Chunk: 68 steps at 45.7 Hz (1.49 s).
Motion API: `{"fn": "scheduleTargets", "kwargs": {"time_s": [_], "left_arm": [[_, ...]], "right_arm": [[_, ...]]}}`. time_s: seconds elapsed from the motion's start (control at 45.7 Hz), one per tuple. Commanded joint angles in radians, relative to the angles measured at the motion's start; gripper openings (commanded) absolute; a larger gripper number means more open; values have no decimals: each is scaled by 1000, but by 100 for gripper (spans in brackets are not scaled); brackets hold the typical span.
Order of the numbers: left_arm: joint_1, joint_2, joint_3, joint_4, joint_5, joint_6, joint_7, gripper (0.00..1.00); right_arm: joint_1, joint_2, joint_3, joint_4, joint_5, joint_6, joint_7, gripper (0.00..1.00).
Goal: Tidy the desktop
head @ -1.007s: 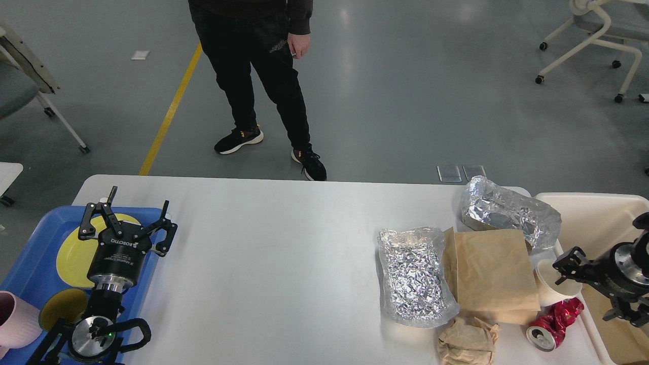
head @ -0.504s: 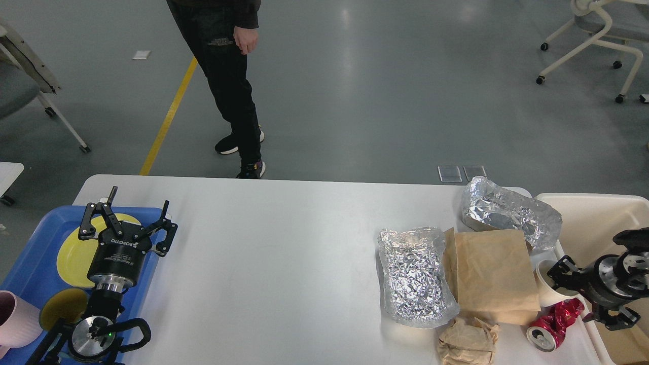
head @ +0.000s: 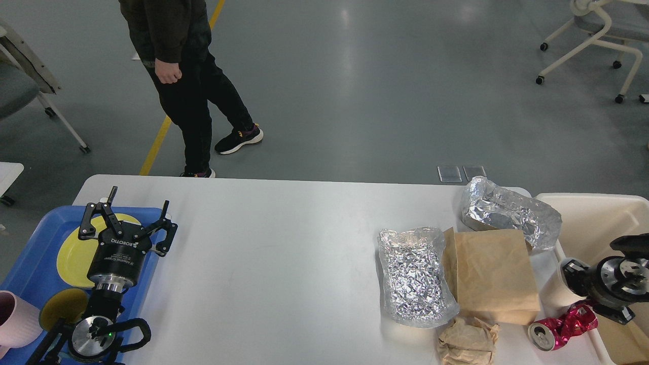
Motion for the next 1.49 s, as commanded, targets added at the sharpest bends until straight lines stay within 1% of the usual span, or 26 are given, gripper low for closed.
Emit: {"fn": "scheduleTargets", "kwargs": {"time_s": [0.0,0.285,0.438,0.46,0.569,0.701,0.898,1.007,1.095,1.182,1.314,1.401,1.467], "left_arm": [[0,0,0,0,0,0,0,96],[-1,0,0,0,0,0,2,96],[0,0,0,0,1,0,2,96],[0,0,0,0,0,0,2,96],[0,0,0,0,0,0,2,96],[0,0,0,0,1,0,2,96],[0,0,0,0,1,0,2,96],[0,0,0,0,0,0,2,96],[0,0,0,0,1,0,2,96],[-1,0,0,0,0,0,2,96],[-1,0,0,0,0,0,2,96],[-1,0,0,0,0,0,2,96],[0,0,0,0,0,0,2,96]], "right_arm": [[9,0,3,10,1,4,2,0],[55,-7,-9,22,-2,30,-9,0],[170,-24,-89,51,-3,139,-15,0],[207,-23,-120,59,-3,172,-15,0],[371,-12,-252,128,-6,265,-13,0],[607,29,-440,251,-15,321,-13,0],[917,42,-562,436,-14,432,-13,0],[998,34,-588,536,1,423,-7,0],[1028,13,-595,570,52,406,-7,0],[1044,11,-638,577,110,403,-3,0],[1049,11,-683,571,118,389,1,0],[1048,6,-723,562,116,342,4,0],[1031,-27,-735,532,104,292,4,0]]}}
